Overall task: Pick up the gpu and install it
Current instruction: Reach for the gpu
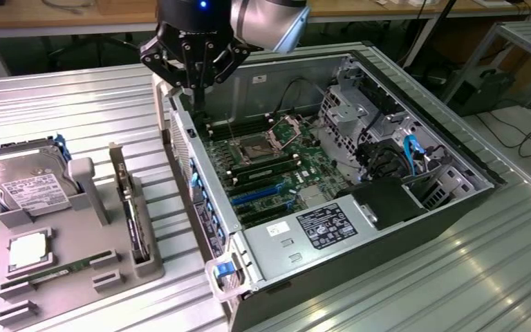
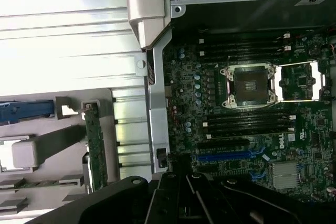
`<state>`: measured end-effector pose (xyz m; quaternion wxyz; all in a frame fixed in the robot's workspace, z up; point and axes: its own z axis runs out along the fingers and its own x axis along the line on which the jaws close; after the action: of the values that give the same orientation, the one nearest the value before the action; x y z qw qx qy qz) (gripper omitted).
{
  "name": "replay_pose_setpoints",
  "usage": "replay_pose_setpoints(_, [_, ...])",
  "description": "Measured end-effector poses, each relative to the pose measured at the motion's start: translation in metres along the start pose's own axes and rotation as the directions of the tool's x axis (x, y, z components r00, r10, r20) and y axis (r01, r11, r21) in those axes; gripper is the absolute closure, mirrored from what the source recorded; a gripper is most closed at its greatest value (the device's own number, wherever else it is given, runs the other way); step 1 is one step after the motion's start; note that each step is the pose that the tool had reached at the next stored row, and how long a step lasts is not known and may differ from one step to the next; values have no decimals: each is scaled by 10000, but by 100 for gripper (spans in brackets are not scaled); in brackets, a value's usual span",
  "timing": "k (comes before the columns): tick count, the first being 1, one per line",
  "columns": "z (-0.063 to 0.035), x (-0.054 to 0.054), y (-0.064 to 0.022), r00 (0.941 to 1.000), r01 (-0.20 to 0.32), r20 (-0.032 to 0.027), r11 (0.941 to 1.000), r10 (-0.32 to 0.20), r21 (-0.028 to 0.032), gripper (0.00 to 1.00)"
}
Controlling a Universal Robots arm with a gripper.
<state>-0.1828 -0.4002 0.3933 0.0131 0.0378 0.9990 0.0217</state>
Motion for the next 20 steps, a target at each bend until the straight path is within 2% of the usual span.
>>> replay_pose_setpoints(10, [-6, 187, -26, 10000, 0, 0, 10000, 0, 0, 89])
replay_pose_setpoints(20, [-14, 399, -89, 10000, 0, 0, 10000, 0, 0, 89])
